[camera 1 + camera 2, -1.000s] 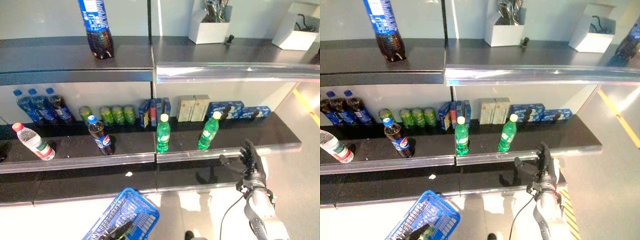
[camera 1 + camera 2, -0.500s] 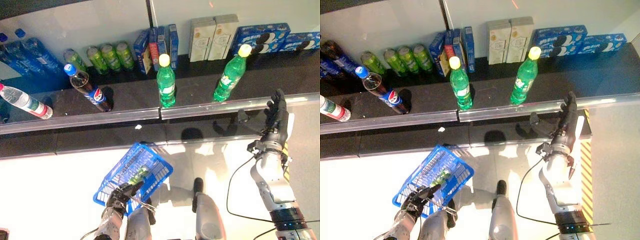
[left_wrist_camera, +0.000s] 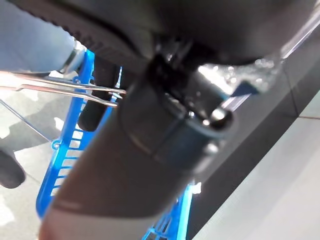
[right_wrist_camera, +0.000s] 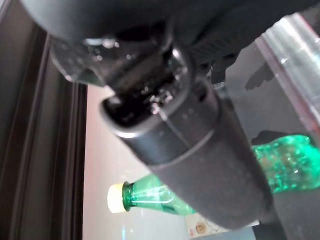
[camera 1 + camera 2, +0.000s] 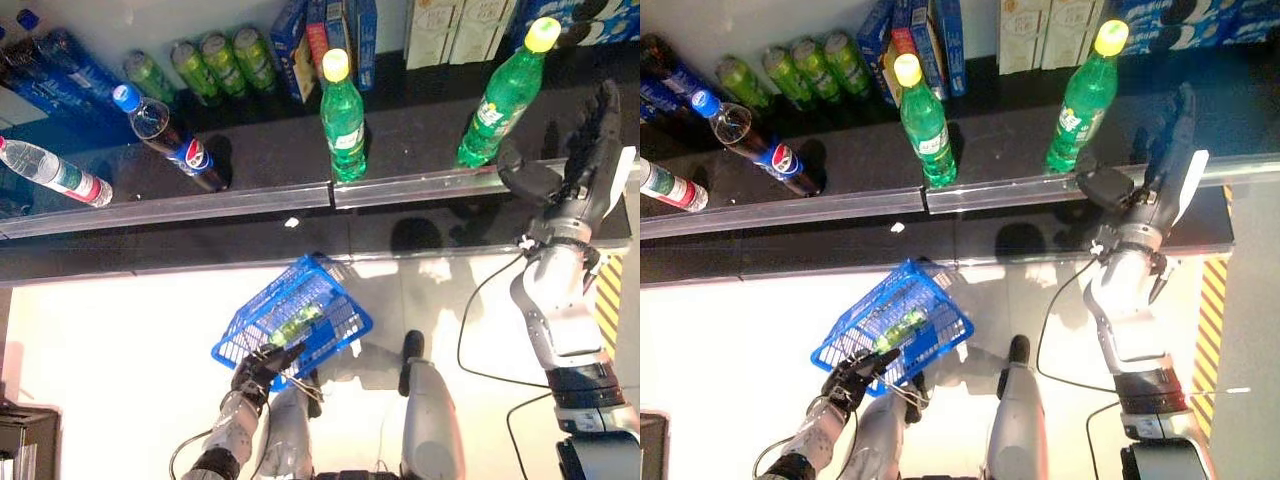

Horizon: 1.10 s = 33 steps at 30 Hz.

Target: Pick up the drink and place into the basket.

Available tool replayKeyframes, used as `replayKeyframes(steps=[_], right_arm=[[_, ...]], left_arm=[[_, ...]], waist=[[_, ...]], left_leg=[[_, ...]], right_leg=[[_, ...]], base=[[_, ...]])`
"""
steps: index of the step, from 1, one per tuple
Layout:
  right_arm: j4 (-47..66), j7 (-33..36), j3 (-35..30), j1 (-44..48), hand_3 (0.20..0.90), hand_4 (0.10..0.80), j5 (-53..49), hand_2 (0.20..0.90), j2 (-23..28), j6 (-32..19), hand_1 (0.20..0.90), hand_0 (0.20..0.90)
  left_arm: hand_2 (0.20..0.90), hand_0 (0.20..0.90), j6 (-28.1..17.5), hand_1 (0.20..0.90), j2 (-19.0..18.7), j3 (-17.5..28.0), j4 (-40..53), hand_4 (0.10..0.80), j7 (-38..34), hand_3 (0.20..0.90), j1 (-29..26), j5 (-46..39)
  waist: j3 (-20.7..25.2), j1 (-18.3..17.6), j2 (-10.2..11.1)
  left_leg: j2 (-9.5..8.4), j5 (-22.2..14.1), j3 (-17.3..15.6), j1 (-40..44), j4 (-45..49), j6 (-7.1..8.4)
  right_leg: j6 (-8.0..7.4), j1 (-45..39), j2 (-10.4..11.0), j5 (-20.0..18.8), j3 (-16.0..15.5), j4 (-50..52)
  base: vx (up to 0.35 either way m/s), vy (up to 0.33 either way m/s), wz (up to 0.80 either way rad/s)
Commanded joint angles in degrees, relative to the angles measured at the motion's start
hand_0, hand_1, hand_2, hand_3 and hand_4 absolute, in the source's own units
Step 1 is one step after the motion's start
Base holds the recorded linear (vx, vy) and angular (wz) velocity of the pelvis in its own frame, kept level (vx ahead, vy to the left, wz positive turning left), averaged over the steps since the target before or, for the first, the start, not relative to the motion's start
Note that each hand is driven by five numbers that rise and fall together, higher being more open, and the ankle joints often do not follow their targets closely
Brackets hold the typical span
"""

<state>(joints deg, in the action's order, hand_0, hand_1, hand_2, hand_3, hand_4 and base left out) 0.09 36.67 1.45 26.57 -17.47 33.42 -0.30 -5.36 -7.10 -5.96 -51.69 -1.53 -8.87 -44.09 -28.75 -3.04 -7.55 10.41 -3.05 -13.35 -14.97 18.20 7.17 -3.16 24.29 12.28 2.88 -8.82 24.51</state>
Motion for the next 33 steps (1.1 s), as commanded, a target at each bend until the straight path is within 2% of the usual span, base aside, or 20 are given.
replayKeyframes(steps=[1, 15, 33], right_arm=[[3.80, 2.53, -0.50, 7.92, 0.900, 0.800, 2.47, 0.900, 2.99, -1.80, 0.900, 0.900], [-1.12, 3.27, 2.43, 15.73, 0.900, 0.800, 2.49, 0.900, 3.05, 3.33, 0.900, 0.900], [-13.55, 8.23, 5.52, 30.63, 0.900, 0.800, 0.02, 0.900, 9.32, 5.45, 0.900, 0.900]], left_arm=[[0.300, 0.300, 0.51, 0.300, -4.47, -1.43, 0.57, 0.100, -0.48, 0.200, 6.43, 0.37], [0.300, 0.300, 1.14, 0.300, -4.57, -2.54, 0.36, 0.100, -0.27, 0.200, 4.91, -0.28], [0.300, 0.300, 1.67, 0.300, -5.94, -5.26, 1.73, 0.100, -0.48, 0.200, 4.22, -2.07]], waist=[[0.84, 1.30, 1.87], [-1.04, 2.10, 0.19], [-1.04, 4.27, -1.70]], left_leg=[[-0.28, 5.79, 4.92, -3.77, 4.97, -0.60], [-1.02, 7.23, 4.67, -5.13, 4.41, -0.55], [-2.12, 7.52, 5.18, -7.68, 3.39, -0.69]], right_leg=[[-0.30, -3.14, 1.49, 1.64, -1.65, 0.54], [0.23, -1.65, 1.43, 1.64, -1.46, 0.46], [0.37, 1.23, 1.67, 1.56, -1.84, 0.25]], base=[[0.000, 0.000, 0.00], [-0.005, 0.006, 0.01], [0.000, 0.000, 0.00]])
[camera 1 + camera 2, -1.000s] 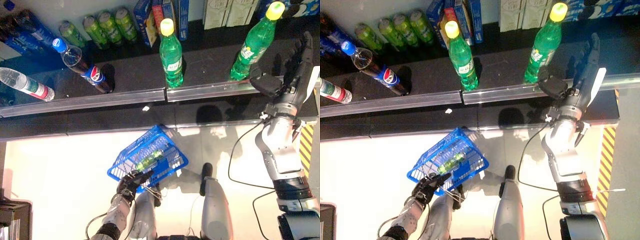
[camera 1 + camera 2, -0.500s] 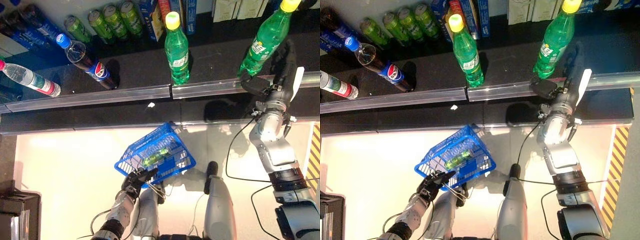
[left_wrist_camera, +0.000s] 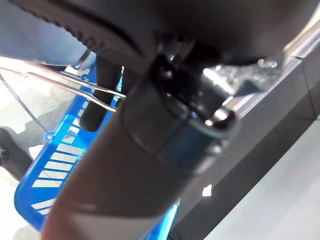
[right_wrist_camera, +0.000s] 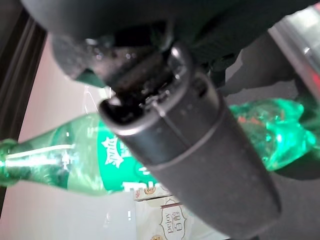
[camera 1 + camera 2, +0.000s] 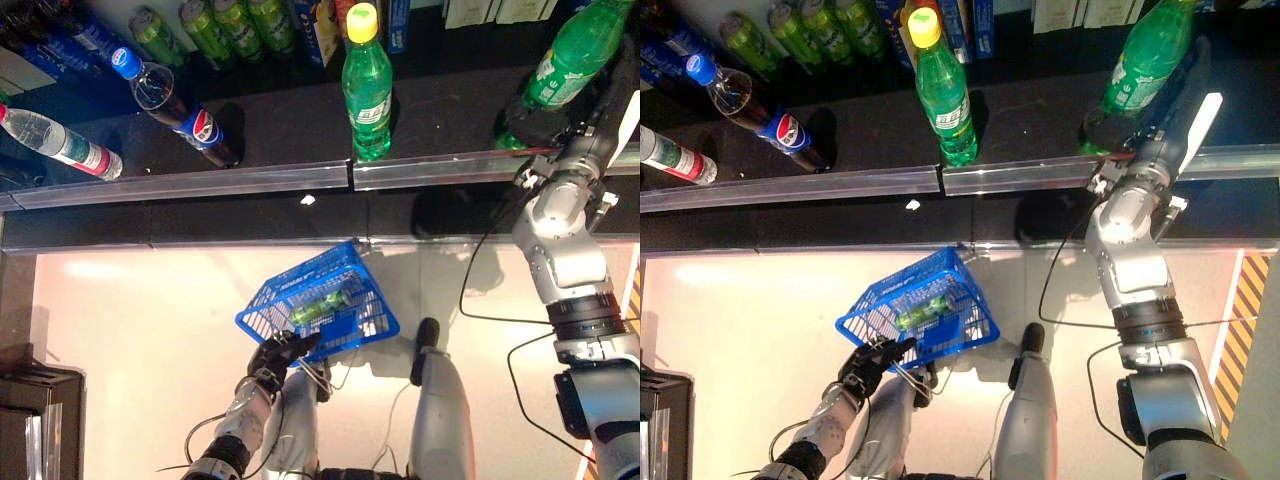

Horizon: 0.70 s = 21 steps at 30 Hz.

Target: Pick up the drink and place into the basket.

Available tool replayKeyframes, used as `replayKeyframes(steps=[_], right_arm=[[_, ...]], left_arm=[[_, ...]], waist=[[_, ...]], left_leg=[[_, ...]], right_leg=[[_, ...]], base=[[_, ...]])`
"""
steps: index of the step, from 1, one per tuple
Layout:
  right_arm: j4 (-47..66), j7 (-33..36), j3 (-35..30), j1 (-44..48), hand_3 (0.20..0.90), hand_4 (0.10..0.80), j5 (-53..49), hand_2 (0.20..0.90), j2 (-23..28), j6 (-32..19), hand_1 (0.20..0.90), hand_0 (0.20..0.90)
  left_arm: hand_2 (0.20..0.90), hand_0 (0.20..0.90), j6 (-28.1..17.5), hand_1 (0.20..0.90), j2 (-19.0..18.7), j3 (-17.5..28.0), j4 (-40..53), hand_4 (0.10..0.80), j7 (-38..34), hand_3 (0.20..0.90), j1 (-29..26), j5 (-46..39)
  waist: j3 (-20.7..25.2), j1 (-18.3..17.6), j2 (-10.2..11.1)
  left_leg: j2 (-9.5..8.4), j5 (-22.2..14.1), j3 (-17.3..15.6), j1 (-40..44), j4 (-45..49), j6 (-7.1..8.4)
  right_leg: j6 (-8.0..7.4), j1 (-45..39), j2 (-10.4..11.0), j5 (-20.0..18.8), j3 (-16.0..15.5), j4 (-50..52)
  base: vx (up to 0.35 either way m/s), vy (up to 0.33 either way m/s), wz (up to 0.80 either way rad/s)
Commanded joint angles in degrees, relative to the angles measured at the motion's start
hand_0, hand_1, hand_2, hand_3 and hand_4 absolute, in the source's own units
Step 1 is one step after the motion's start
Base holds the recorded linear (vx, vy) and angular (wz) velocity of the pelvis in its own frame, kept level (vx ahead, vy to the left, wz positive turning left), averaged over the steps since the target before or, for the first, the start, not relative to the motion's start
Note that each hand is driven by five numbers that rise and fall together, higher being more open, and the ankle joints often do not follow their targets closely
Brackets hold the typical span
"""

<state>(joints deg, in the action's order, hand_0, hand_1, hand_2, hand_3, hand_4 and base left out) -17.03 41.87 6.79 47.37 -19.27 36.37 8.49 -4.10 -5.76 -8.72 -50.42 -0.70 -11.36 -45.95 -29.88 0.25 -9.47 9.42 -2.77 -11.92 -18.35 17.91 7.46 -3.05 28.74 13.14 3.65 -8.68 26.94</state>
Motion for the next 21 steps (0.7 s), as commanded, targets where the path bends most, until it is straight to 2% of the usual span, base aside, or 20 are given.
replayKeyframes(steps=[1, 9, 10, 11, 12, 21], right_arm=[[3.24, 2.90, 0.38, 10.30, 0.900, 0.800, 1.91, 0.900, 6.50, -3.23, 0.900, 0.900], [1.49, 1.06, 2.65, 13.42, 0.900, 0.800, 0.62, 0.900, 7.22, -1.84, 0.900, 0.900], [1.00, 1.12, 2.92, 13.76, 0.831, 0.731, 0.39, 0.841, 7.24, -2.00, 0.841, 0.841], [0.66, 1.10, 3.04, 14.09, 0.496, 0.396, 0.23, 0.554, 7.32, -2.20, 0.554, 0.554], [-0.02, 0.81, 3.13, 14.32, 0.200, 0.100, 0.15, 0.300, 7.35, -2.93, 0.300, 0.300], [0.11, 2.28, 1.94, 13.67, 0.200, 0.100, 0.00, 0.300, 7.61, -5.86, 0.300, 0.300]], left_arm=[[0.300, 0.300, 0.50, 0.300, -7.37, -2.59, 0.48, 0.100, -1.20, 0.200, 6.70, -0.34], [0.300, 0.300, 0.29, 0.300, -7.39, -3.22, 1.07, 0.100, -0.55, 0.200, 6.58, -0.97], [0.300, 0.300, 0.14, 0.300, -7.36, -3.31, 1.09, 0.100, -0.51, 0.200, 6.62, -1.04], [0.300, 0.300, 0.08, 0.300, -7.45, -3.42, 1.27, 0.100, -0.56, 0.200, 6.65, -1.20], [0.300, 0.300, 0.10, 0.300, -7.63, -3.65, 1.44, 0.100, -0.68, 0.200, 6.58, -1.40], [0.300, 0.300, -1.36, 0.300, -7.90, -2.95, 1.30, 0.100, 0.04, 0.200, 7.58, -2.69]], waist=[[0.09, 1.03, 0.17], [0.09, 1.53, -0.15], [0.09, 1.64, -0.17], [0.09, 1.75, -0.19], [0.09, 1.85, -0.18], [0.09, 2.00, 0.01]], left_leg=[[-1.21, 7.23, 3.80, -4.38, 3.67, -1.01], [-1.72, 7.35, 3.89, -4.89, 2.79, -1.27], [-1.75, 7.36, 3.93, -4.89, 2.71, -1.29], [-1.81, 7.29, 3.95, -4.88, 2.61, -1.33], [-1.92, 7.17, 3.99, -4.97, 2.60, -1.36], [-2.22, 6.65, 3.97, -3.82, 2.83, -1.43]], right_leg=[[0.29, -3.08, 0.78, 0.82, -1.92, -2.11], [0.50, -2.12, 0.61, 0.92, -1.87, -2.02], [0.52, -2.05, 0.60, 0.94, -1.91, -1.95], [0.54, -2.03, 0.57, 0.99, -2.00, -1.96], [0.56, -1.88, 0.58, 0.98, -2.08, -1.85], [1.02, -3.12, 0.29, 1.72, -2.60, -1.64]], base=[[0.000, 0.000, 0.00], [0.000, 0.000, 0.00], [0.000, 0.000, 0.00], [0.000, 0.000, 0.00], [0.000, 0.000, 0.00], [-0.007, -0.002, 0.02]])
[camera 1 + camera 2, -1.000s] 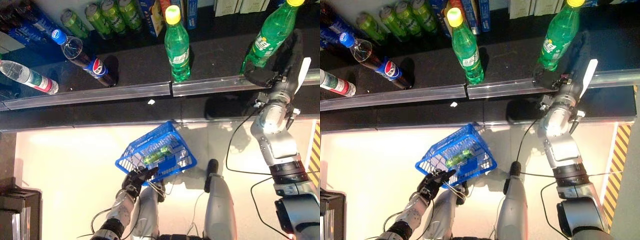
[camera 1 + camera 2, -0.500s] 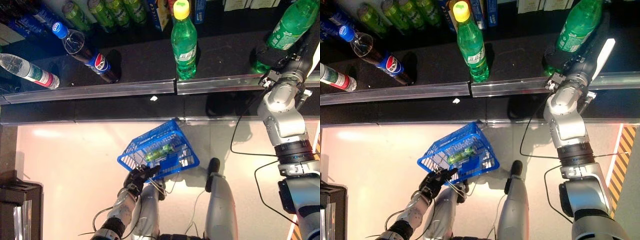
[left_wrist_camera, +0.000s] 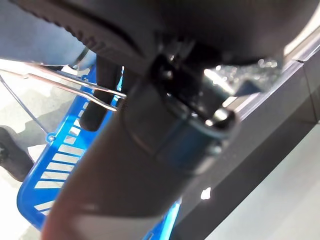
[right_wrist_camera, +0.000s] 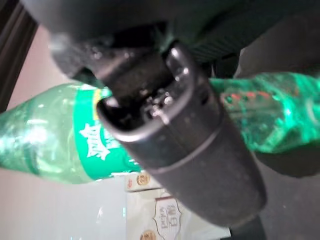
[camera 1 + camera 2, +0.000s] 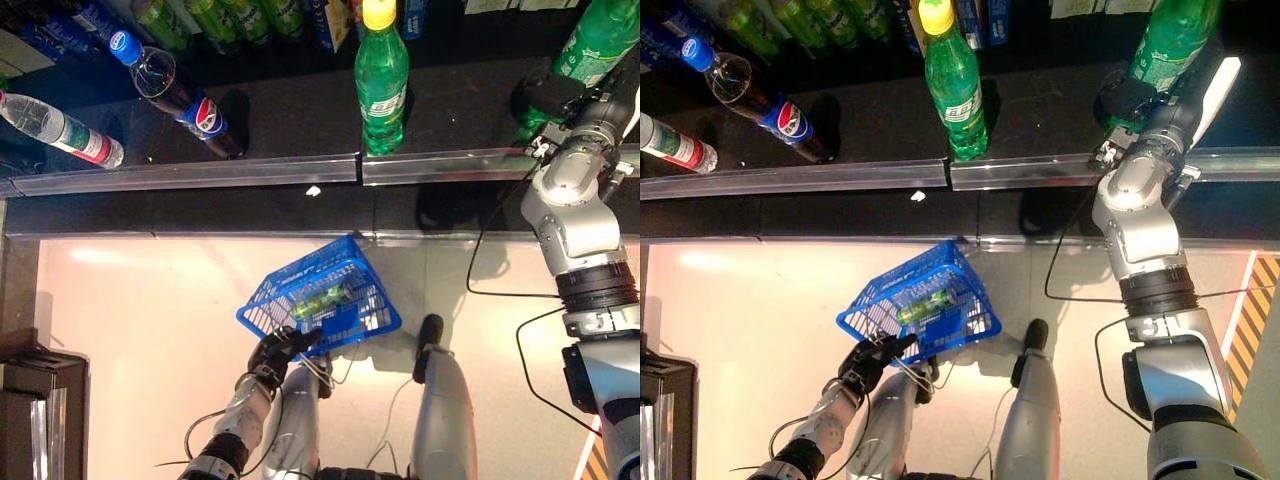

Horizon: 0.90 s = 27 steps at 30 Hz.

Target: Pick up the drink and place into the basket.

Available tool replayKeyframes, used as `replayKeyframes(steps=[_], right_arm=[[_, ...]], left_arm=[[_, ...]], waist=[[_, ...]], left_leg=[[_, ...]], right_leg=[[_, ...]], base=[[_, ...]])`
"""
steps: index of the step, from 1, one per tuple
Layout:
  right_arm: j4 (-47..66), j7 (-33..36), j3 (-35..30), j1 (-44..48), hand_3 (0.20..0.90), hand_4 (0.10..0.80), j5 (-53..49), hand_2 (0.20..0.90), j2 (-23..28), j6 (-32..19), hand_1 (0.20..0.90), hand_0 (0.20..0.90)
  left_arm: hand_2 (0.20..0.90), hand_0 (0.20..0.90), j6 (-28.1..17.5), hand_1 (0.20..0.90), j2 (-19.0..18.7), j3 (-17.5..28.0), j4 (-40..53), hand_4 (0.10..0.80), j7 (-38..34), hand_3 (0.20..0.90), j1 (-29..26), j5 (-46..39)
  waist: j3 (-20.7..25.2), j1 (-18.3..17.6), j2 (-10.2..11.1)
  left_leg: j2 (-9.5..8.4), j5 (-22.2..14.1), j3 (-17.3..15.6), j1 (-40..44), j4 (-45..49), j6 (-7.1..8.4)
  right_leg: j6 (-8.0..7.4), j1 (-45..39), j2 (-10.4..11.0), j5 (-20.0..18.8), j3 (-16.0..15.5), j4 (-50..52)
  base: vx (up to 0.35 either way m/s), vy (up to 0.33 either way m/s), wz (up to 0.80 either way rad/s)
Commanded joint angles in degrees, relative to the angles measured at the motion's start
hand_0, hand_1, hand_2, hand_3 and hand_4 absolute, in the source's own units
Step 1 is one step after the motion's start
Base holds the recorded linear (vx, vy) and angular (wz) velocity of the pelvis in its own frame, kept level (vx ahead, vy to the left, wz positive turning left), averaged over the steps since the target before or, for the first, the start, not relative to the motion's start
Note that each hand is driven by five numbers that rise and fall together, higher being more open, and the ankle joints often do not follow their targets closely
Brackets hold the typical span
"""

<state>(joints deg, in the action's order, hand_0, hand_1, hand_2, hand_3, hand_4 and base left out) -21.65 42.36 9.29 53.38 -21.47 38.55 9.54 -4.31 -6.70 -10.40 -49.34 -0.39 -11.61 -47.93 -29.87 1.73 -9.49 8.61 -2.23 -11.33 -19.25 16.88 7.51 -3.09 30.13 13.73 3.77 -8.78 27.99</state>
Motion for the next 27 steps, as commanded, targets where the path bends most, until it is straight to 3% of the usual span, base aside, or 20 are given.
replayKeyframes(steps=[1, 11, 18, 23, 27], right_arm=[[5.18, 1.82, -0.69, 7.46, 0.200, 0.100, 2.21, 0.300, 5.61, -7.14, 0.300, 0.300], [17.22, -1.71, -4.21, -0.29, 0.200, 0.100, 4.11, 0.300, 6.72, -9.33, 0.300, 0.300], [29.12, -9.12, -7.83, -10.75, 0.200, 0.100, 5.70, 0.300, 4.72, -12.07, 0.300, 0.300], [35.31, -15.24, -9.04, -16.72, 0.200, 0.100, 0.46, 0.300, 2.02, -15.97, 0.300, 0.300], [39.95, -20.35, -6.86, -19.84, 0.200, 0.100, -5.29, 0.300, -2.44, -16.11, 0.300, 0.300]], left_arm=[[0.300, 0.300, -1.33, 0.300, -7.05, -0.91, 0.26, 0.100, -0.37, 0.200, 7.92, -1.22], [0.300, 0.300, -3.67, 0.300, -8.42, 7.12, 2.98, 0.100, 0.60, 0.200, 9.66, -7.44], [0.300, 0.300, -8.44, 0.300, -7.91, 11.22, 6.93, 0.100, -0.20, 0.200, 11.35, -3.72], [0.300, 0.300, -9.93, 0.300, -8.61, 12.85, 9.74, 0.100, 0.48, 0.200, 12.95, -1.56], [0.300, 0.300, -9.45, 0.300, -8.41, 14.12, 12.74, 0.100, -0.31, 0.200, 13.57, -2.39]], waist=[[0.08, 0.47, 0.14], [1.33, -0.32, 2.56], [4.92, -1.32, 3.91], [8.15, -1.43, 4.71], [11.03, -1.15, 5.72]], left_leg=[[-1.36, 6.02, 3.30, -2.60, 4.06, -1.50], [0.26, 5.28, 2.20, 2.61, 6.66, -0.95], [1.27, 5.70, 1.20, 6.21, 7.08, -0.61], [1.61, 5.99, 0.24, 9.82, 4.19, -0.37], [1.52, 6.00, -0.36, 12.52, 1.21, -0.30]], right_leg=[[1.11, -4.80, -0.32, 1.79, -2.47, -2.47], [1.96, -10.82, -0.51, 4.78, -3.13, 0.14], [2.69, -15.99, -0.44, 5.64, -3.31, -0.83], [2.35, -20.43, -0.47, 5.12, -3.78, -4.49], [1.88, -23.69, -0.96, 4.45, -4.05, -7.99]], base=[[0.000, 0.000, 0.00], [0.003, -0.005, 0.02], [0.065, 0.085, 0.01], [0.073, 0.071, 0.03], [0.056, 0.022, -0.04]])
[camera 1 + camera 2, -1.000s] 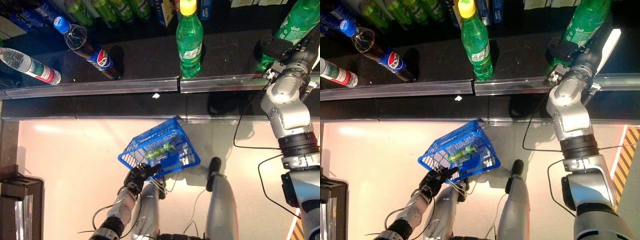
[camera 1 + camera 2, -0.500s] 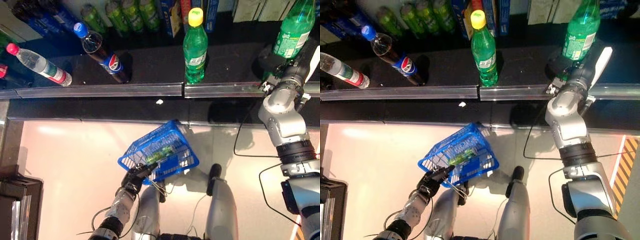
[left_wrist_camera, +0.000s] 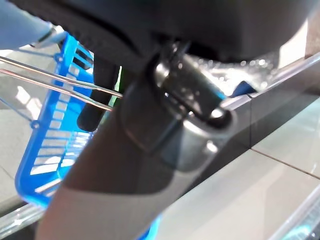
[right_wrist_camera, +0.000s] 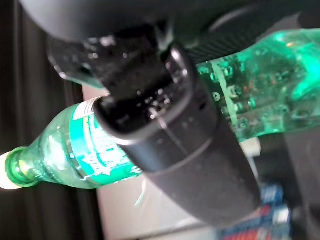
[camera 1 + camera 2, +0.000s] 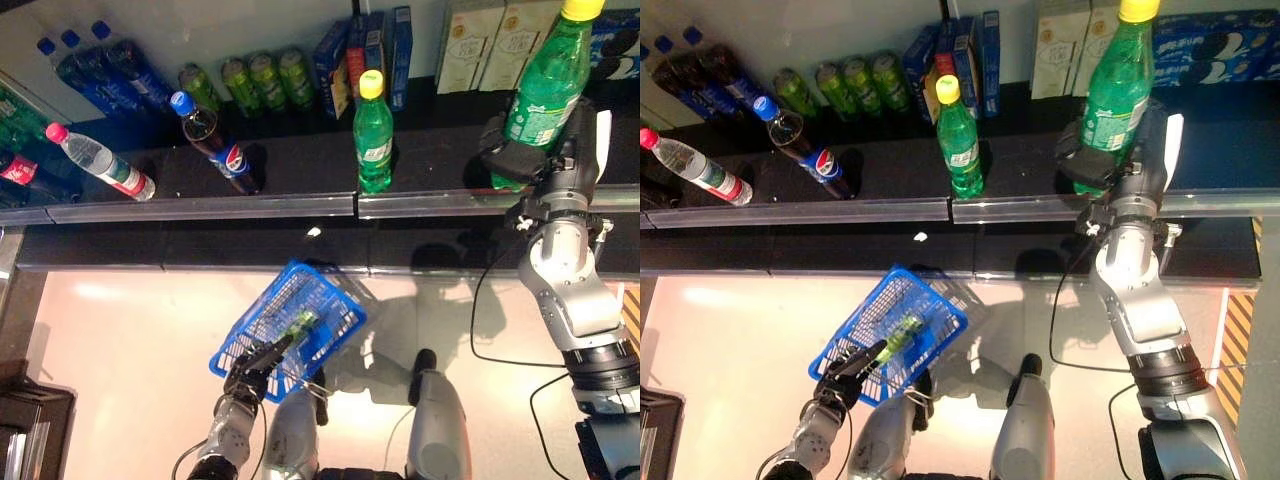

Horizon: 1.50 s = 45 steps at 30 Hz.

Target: Pick up the drink and place into the basket.

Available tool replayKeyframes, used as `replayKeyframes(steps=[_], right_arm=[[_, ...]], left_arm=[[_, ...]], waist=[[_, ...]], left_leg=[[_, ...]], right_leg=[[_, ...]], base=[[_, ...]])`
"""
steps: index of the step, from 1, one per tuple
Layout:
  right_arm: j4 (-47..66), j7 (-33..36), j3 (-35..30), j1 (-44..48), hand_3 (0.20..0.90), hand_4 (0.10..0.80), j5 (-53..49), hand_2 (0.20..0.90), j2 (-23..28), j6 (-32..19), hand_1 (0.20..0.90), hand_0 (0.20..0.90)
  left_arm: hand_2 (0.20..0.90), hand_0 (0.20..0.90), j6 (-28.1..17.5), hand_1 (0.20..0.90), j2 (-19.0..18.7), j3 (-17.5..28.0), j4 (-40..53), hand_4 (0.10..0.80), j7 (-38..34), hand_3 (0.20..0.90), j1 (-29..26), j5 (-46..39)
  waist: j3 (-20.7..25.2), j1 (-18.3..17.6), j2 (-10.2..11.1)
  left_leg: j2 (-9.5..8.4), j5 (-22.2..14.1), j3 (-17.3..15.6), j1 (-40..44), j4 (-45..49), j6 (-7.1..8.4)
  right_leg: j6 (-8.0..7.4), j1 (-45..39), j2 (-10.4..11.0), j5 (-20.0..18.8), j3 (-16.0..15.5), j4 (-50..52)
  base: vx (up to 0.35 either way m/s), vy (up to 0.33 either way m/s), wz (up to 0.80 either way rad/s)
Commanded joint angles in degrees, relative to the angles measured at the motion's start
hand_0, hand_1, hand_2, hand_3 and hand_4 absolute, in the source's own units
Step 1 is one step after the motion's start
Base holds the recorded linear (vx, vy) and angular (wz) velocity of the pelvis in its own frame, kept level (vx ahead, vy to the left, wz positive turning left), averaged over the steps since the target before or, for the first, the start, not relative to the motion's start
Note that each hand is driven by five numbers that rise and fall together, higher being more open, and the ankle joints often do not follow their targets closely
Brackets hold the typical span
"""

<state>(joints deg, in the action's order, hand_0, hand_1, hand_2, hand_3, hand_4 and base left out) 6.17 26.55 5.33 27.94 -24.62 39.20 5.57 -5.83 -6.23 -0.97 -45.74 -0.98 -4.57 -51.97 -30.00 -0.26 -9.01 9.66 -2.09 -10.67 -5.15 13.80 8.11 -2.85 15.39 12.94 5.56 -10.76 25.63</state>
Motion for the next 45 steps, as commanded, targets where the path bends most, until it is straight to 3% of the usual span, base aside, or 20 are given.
replayKeyframes(steps=[1, 8, 19, 26, 31, 35, 45], right_arm=[[13.10, -6.05, -2.00, 4.68, 0.200, 0.100, -3.16, 0.300, -4.39, -12.00, 0.300, 0.300], [16.90, -16.51, 5.28, -0.42, 0.200, 0.100, -11.64, 0.300, -11.61, -7.96, 0.300, 0.300], [15.05, -20.22, 17.99, -4.69, 0.200, 0.100, -13.36, 0.300, -18.34, -5.19, 0.300, 0.300], [13.40, -20.13, 23.10, -4.81, 0.200, 0.100, -11.42, 0.300, -19.82, -4.29, 0.300, 0.300], [11.26, -18.00, 25.83, -3.18, 0.200, 0.100, -9.12, 0.300, -19.89, -4.68, 0.300, 0.300], [8.73, -14.32, 27.01, 0.73, 0.200, 0.100, -4.93, 0.300, -20.24, -5.42, 0.300, 0.300], [2.97, -9.08, 29.70, 5.59, 0.200, 0.100, -5.73, 0.300, -23.05, -5.79, 0.300, 0.300]], left_arm=[[0.300, 0.300, -7.70, 0.300, -8.78, 4.83, 10.10, 0.100, -0.11, 0.200, 6.76, 1.13], [0.300, 0.300, -6.94, 0.300, -8.21, 5.26, 18.23, 0.100, -1.62, 0.200, 8.00, 0.43], [0.300, 0.300, -5.81, 0.300, -10.66, 3.20, 35.65, 0.100, -2.94, 0.200, 10.04, 1.40], [0.300, 0.300, -4.65, 0.300, -12.74, 3.32, 44.31, 0.100, -0.79, 0.200, 11.95, 0.73], [0.300, 0.300, -1.42, 0.300, -15.01, 3.25, 52.09, 0.100, 2.15, 0.200, 12.09, 0.32], [0.300, 0.300, 0.08, 0.300, -17.68, 2.57, 59.39, 0.100, 6.64, 0.200, 11.44, -0.35], [0.300, 0.300, 2.77, 0.300, -23.37, -0.58, 69.65, 0.100, 20.61, 0.200, 7.56, -3.44]], waist=[[11.85, 0.95, 5.54], [14.97, 2.21, 6.66], [16.44, 6.69, 6.48], [14.71, 9.69, 5.72], [12.29, 12.75, 5.52], [9.27, 15.95, 4.95], [5.01, 20.60, 4.19]], left_leg=[[0.44, 5.84, -1.14, -0.97, 3.60, -0.88], [0.56, 5.61, -1.04, 1.26, 1.42, -0.95], [-0.11, 5.71, 1.39, 2.14, -3.70, -1.13], [-0.76, 5.90, 3.82, 0.01, -3.44, -1.17], [-1.47, 6.41, 6.44, -3.14, -1.42, -1.18], [-2.94, 6.55, 9.25, -5.47, -0.39, -1.44], [-6.48, 6.03, 13.55, -8.42, 0.04, -2.26]], right_leg=[[1.51, -9.85, -0.32, 2.43, -2.15, -6.63], [1.04, -13.39, -0.58, 1.69, -2.83, -9.67], [-0.41, -16.47, 0.46, -0.39, -6.01, -13.79], [-0.56, -16.80, 0.97, -0.30, -8.14, -13.76], [-0.48, -16.48, 1.27, 0.13, -10.37, -12.49], [-0.57, -16.31, 1.50, 0.11, -12.46, -11.61], [-1.60, -16.82, 2.45, -0.17, -16.04, -10.71]], base=[[0.076, -0.005, -0.02], [0.032, 0.002, 0.00], [-0.027, -0.002, 0.16], [-0.048, 0.016, 0.21], [-0.049, -0.023, 0.28], [-0.036, -0.037, 0.38], [0.037, -0.031, 0.36]])
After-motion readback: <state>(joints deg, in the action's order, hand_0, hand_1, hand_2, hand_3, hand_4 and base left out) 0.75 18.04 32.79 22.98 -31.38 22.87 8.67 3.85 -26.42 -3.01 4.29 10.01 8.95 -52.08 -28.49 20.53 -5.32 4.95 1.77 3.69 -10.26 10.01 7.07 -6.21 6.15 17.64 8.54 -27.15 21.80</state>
